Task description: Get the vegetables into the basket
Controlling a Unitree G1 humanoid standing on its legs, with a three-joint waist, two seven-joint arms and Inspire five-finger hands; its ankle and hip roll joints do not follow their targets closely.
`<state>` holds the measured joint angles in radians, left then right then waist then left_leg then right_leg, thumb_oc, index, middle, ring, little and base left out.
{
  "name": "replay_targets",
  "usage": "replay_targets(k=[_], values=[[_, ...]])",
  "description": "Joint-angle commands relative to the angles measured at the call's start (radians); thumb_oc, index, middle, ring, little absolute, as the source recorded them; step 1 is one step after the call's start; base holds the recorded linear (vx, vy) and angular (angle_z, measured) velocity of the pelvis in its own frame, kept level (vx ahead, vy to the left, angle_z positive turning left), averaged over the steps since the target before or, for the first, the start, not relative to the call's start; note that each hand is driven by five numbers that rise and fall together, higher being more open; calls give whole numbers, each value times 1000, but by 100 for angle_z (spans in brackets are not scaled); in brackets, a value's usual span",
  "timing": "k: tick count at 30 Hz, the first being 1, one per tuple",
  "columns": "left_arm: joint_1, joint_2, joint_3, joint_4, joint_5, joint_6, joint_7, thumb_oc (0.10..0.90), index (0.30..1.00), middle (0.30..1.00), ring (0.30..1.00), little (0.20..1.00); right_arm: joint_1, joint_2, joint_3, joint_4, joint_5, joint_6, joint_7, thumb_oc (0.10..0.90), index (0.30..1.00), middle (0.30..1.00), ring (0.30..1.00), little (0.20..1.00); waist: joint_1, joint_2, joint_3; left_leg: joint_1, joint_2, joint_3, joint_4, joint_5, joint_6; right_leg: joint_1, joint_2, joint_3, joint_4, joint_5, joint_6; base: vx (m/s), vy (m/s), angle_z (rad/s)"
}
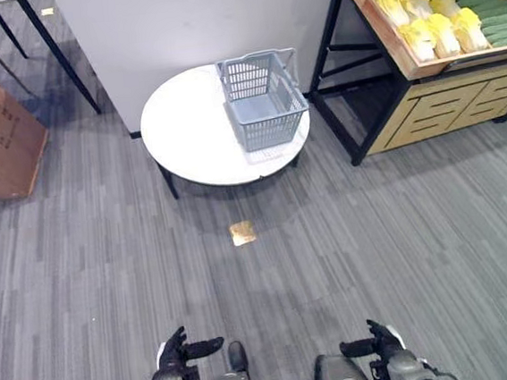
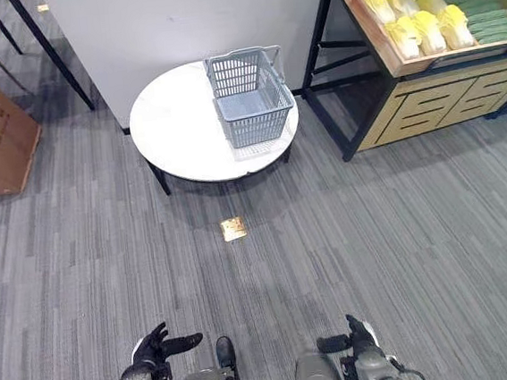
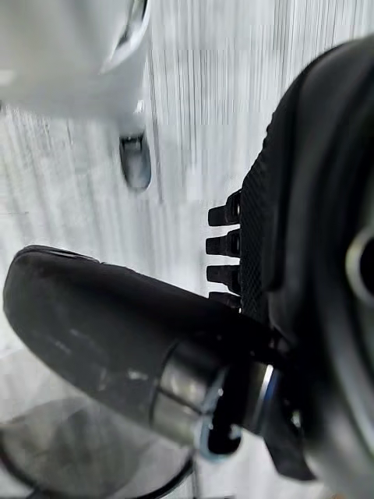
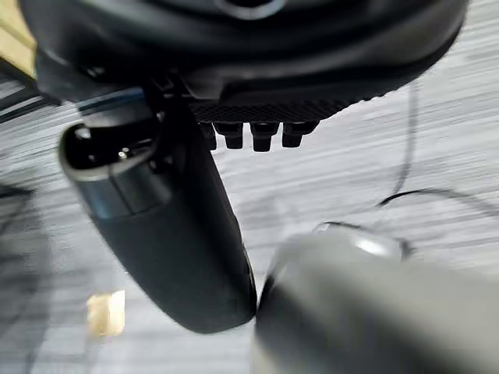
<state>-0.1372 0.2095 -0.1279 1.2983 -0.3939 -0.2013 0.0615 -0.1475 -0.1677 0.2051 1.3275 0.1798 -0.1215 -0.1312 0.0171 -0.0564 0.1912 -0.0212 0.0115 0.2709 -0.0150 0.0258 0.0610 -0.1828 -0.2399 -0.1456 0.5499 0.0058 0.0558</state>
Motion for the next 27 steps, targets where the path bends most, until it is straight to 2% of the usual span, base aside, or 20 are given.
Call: replay_targets(k=[1, 2, 3, 5, 6, 8, 12, 14, 15, 16, 18, 20, 21, 22, 23, 24, 25, 26, 27], values=[[25, 26, 74, 20, -24, -8, 9, 900, 1000, 1000, 1000, 1000, -4, -12, 35, -19, -46, -16, -9, 900, 1000, 1000, 1000, 1000, 4, -3, 10, -35, 45, -46, 76, -42, -4, 56, -14, -63, -128, 133, 29, 254, 95, -38], [25, 26, 74, 20, -24, -8, 9, 900, 1000, 1000, 1000, 1000, -4, -13, 36, -19, -46, -16, -9, 900, 1000, 1000, 1000, 1000, 4, -3, 12, -33, 46, -45, 77, -43, -5, 57, -14, -63, -126, 130, 29, 336, 37, -33], [28, 27, 85, 32, -20, -6, 5, 900, 1000, 1000, 1000, 1000, -9, -18, 29, -24, -43, -21, -16, 900, 1000, 1000, 1000, 1000, -12, -7, 22, 4, 42, -51, 74, -68, -15, 5, 15, -80, -197, 105, 30, 264, -22, -15], [31, 24, 86, 41, -12, -7, -1, 900, 1000, 1000, 1000, 1000, -18, -19, 31, -22, -38, -25, -19, 900, 1000, 1000, 1000, 1000, -30, -20, 34, 41, 39, -60, 79, -96, -27, -29, 24, -81, -304, 114, 40, 284, -71, -8], [31, 24, 86, 42, -12, -7, -1, 900, 1000, 1000, 1000, 1000, -18, -19, 31, -22, -38, -25, -19, 900, 1000, 1000, 1000, 1000, -30, -17, 37, 45, 42, -60, 80, -100, -28, -22, 28, -83, -308, 114, 40, 235, -101, 8], [34, 12, 85, 50, -5, -10, -11, 900, 1000, 1000, 1000, 1000, -27, -20, 34, -21, -41, -26, -23, 900, 1000, 1000, 1000, 1000, -57, -27, 43, 102, 44, -77, 79, -130, -50, -70, 35, -60, -450, 170, 69, 347, -125, 27], [42, -5, 84, 59, -1, -6, -17, 900, 1000, 1000, 1000, 1000, -9, -20, 39, -9, -53, -21, -19, 900, 1000, 1000, 1000, 1000, -78, -18, 38, 159, 54, -111, 93, -154, -66, -106, 51, -21, -463, 200, 79, 367, -132, 29], [53, -11, 92, 70, 9, -5, -20, 900, 1000, 1000, 1000, 1000, 7, -15, 57, -2, -74, -15, -3, 900, 1000, 1000, 1000, 1000, -71, -24, 18, 184, 81, -129, 132, -158, -87, -69, 65, -48, -452, 182, 50, 300, -214, 58], [53, -11, 92, 71, 9, -5, -20, 900, 1000, 1000, 1000, 1000, 7, -15, 57, -2, -74, -15, -3, 900, 1000, 1000, 1000, 1000, -72, -23, 18, 184, 82, -130, 133, -159, -88, -68, 66, -49, -453, 182, 49, 307, -307, 56], [59, -10, 100, 67, -5, -8, -18, 900, 1000, 1000, 1000, 1000, 13, -23, 64, -9, -78, -18, 6, 900, 1000, 1000, 1000, 1000, -69, -15, 10, 175, 110, -146, 162, -141, -102, -70, 84, -69, -407, 141, 24, 156, -179, 32], [58, -11, 99, 66, -10, -8, -19, 900, 1000, 1000, 1000, 1000, 11, -27, 65, -13, -76, -19, 5, 900, 1000, 1000, 1000, 1000, -71, -13, 8, 163, 119, -151, 175, -136, -109, -69, 85, -79, -398, 129, 16, 179, -217, 17], [45, -22, 72, 50, -7, -11, -27, 900, 1000, 1000, 1000, 1000, -8, -46, 70, -29, -66, -25, 4, 900, 1000, 1000, 1000, 1000, -75, -5, 17, 123, 142, -173, 261, -76, -132, -63, 101, -87, -382, 95, -11, 164, -228, 16], [45, -22, 72, 50, -7, -11, -27, 900, 1000, 1000, 1000, 1000, -8, -46, 70, -29, -66, -25, 4, 900, 1000, 1000, 1000, 1000, -76, -4, 17, 120, 142, -174, 263, -77, -132, -63, 102, -89, -381, 94, -12, 113, -174, 9], [32, -24, 57, 43, -12, -11, -30, 900, 1000, 1000, 1000, 1000, -12, -56, 71, -28, -63, -28, 0, 900, 1000, 1000, 1000, 1000, -74, -4, 27, 83, 153, -186, 321, -30, -139, -50, 111, -88, -382, 75, -31, 77, -115, 2], [32, -24, 57, 43, -12, -11, -30, 900, 1000, 1000, 1000, 1000, -12, -56, 71, -28, -63, -28, 0, 900, 1000, 1000, 1000, 1000, -75, -4, 27, 81, 154, -187, 324, -30, -140, -50, 111, -89, -382, 75, -31, 176, -225, 0], [22, -26, 54, 35, -26, -9, -30, 900, 1000, 1000, 1000, 1000, -12, -64, 66, -23, -58, -27, -2, 900, 1000, 1000, 1000, 1000, -77, -5, 32, 50, 163, -186, 410, 16, -145, -31, 120, -94, -382, 48, -56, 145, -153, 2], [19, -27, 53, 33, -28, -9, -31, 900, 1000, 1000, 1000, 1000, -8, -68, 60, -17, -57, -27, -4, 900, 1000, 1000, 1000, 1000, -77, -7, 36, 31, 170, -172, 432, 33, -144, -16, 120, -101, -387, 39, -65, 145, -152, 13], [19, -27, 52, 33, -28, -9, -31, 900, 1000, 1000, 1000, 1000, -8, -68, 60, -17, -57, -27, -4, 900, 1000, 1000, 1000, 1000, -78, -7, 36, 30, 170, -173, 433, 33, -144, -15, 121, -101, -387, 39, -65, 150, -80, 16], [16, -27, 48, 28, -28, -11, -37, 900, 1000, 1000, 1000, 1000, -2, -75, 50, -8, -53, -25, -3, 900, 1000, 1000, 1000, 1000, -70, -13, 46, -24, 153, -154, 424, 26, -136, 15, 115, -104, -403, 31, -64, 103, -39, 21]])
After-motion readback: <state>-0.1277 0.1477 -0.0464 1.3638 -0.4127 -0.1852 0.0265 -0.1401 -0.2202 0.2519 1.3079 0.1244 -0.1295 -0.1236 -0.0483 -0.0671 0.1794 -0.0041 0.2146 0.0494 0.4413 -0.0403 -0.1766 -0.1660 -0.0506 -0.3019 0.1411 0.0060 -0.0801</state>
